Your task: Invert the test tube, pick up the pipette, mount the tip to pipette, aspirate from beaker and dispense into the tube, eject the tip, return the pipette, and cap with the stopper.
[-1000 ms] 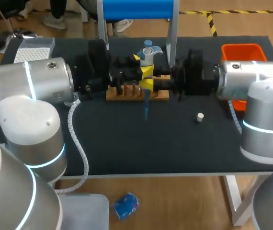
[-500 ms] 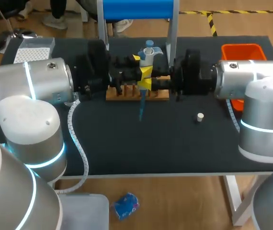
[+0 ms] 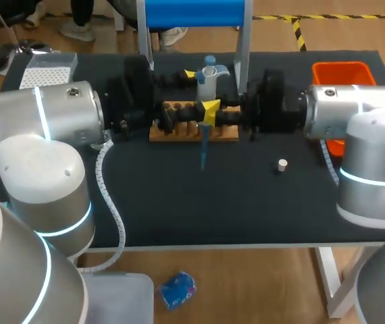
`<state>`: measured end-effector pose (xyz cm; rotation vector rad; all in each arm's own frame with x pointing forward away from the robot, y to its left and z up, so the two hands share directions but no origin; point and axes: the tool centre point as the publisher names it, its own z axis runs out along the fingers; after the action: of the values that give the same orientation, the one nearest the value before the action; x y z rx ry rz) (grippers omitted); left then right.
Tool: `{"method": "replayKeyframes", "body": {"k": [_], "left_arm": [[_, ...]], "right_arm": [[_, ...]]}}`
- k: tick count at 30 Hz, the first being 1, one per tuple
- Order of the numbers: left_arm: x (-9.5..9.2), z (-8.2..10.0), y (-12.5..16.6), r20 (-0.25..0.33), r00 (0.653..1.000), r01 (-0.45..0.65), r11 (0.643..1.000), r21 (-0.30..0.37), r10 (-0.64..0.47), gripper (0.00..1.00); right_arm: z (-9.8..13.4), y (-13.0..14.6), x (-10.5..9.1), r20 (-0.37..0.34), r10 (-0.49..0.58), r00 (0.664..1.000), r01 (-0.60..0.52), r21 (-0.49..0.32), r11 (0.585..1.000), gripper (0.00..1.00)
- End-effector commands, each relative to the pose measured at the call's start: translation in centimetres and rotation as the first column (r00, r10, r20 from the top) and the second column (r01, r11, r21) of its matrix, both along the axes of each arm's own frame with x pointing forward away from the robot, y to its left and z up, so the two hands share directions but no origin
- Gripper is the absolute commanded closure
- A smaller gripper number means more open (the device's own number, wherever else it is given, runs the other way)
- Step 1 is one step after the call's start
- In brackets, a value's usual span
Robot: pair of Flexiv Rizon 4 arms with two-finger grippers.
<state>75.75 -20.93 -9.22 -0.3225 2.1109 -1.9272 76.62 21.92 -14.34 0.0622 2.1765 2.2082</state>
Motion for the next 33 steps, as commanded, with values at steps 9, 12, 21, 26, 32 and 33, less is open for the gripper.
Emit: {"method": "replayKeyframes", "body": {"k": [9, 12, 21, 26, 32, 33], "left_arm": [[0.0, 0.0, -0.1, 0.0, 1.0, 0.0, 1.0, 0.0, 0.0, 0.0], [0.0, 0.0, -0.1, 0.0, 1.0, 0.0, 1.0, 0.0, 0.0, 0.0], [0.0, 0.0, -0.1, 0.0, 1.0, 0.0, 1.0, 0.0, 0.0, 0.0], [2.1, 2.7, -2.6, -0.037, 0.997, -0.062, 0.997, 0.055, 0.064, 0.0], [4.8, 5.6, -6.9, -0.073, 0.995, -0.067, 0.993, 0.1, 0.074, 0.0], [5.2, 6.0, -7.7, -0.079, 0.995, -0.056, 0.992, 0.113, 0.065, 0.0]], "right_arm": [[0.3, -8.2, 2.8, 0.066, 0.038, 0.997, -0.039, 0.01, 0.999, 1.0], [0.2, -10.7, 3.8, 0.085, 0.023, 0.996, -0.022, -0.005, 1.0, 1.0], [-0.3, -17.9, 7.2, 0.091, -0.005, 0.996, 0.006, -0.013, 1.0, 1.0], [-0.9, -21.5, 9.4, 0.102, -0.032, 0.994, 0.034, -0.018, 0.999, 1.0], [-1.7, -25.3, 11.8, 0.097, -0.059, 0.994, 0.061, -0.018, 0.998, 1.0], [-1.7, -25.9, 12.0, 0.094, -0.066, 0.993, 0.068, -0.01, 0.998, 1.0]]}}
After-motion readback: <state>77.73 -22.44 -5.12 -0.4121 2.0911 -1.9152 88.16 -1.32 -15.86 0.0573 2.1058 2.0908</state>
